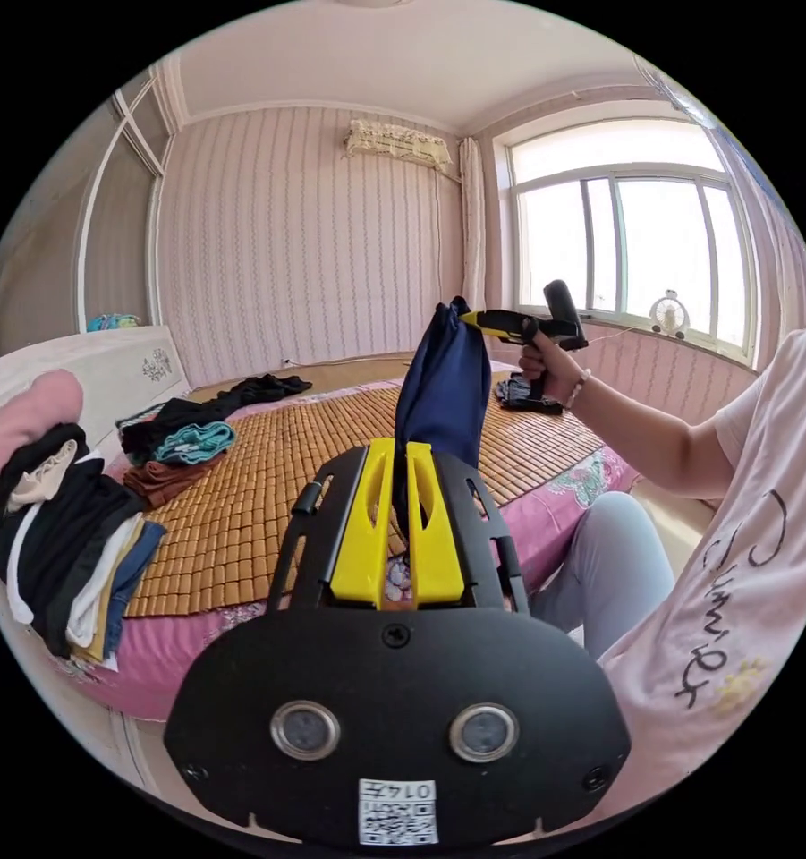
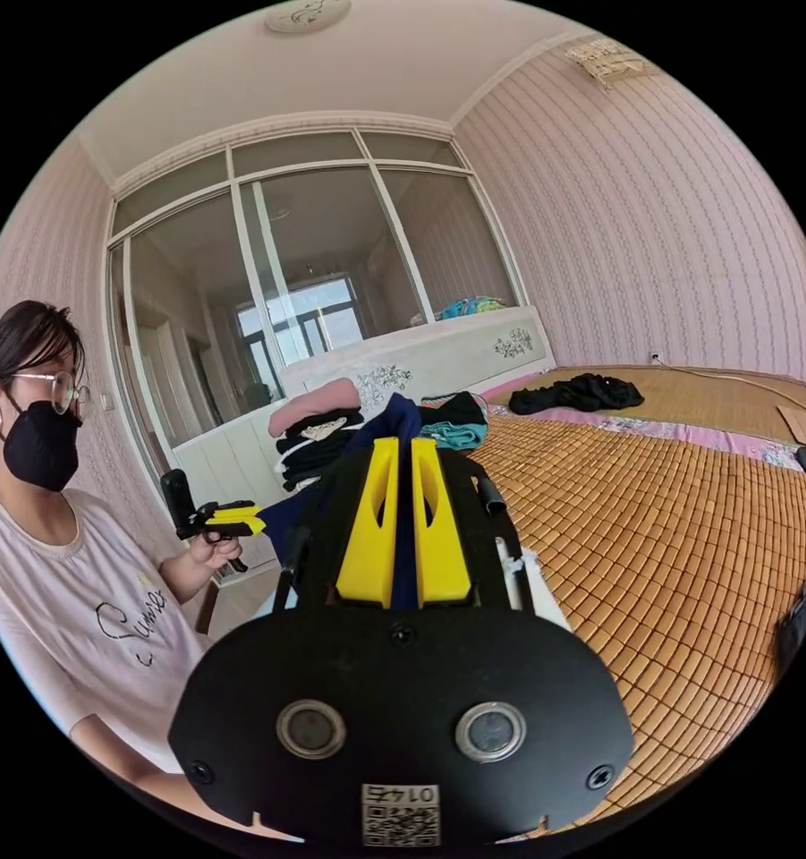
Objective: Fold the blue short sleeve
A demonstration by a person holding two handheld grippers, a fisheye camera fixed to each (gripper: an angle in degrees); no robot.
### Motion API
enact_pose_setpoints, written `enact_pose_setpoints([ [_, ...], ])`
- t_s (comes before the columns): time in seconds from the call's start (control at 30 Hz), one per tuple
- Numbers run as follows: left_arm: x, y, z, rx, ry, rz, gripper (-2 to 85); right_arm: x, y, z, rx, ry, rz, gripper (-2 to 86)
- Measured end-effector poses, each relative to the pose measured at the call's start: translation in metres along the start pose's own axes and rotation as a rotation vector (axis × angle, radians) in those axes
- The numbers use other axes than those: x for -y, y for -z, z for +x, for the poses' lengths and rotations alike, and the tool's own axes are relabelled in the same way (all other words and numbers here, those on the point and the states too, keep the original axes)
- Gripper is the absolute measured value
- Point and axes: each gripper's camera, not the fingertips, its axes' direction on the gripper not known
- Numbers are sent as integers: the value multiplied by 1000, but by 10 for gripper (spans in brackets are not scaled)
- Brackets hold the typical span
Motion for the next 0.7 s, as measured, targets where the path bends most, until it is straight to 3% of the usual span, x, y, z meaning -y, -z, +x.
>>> enact_pose_setpoints([
  [0.23,39,21,-68,237,-95,34,1,52,-64,-21,60,109,44,9],
  [0.4,91,-20,-153,419,-138,12,9,139,-154,4,44,170,12,15],
  [0.53,188,-97,-302,604,122,-129,72,282,-298,53,-100,131,-64,43],
  [0.6,206,-132,-358,712,265,-290,96,326,-375,88,-203,13,-241,91],
  [0.63,206,-147,-382,740,360,-347,102,332,-418,113,-264,-114,-380,125],
  [0.7,201,-157,-386,721,355,-292,98,317,-446,132,-232,-207,-389,137],
])
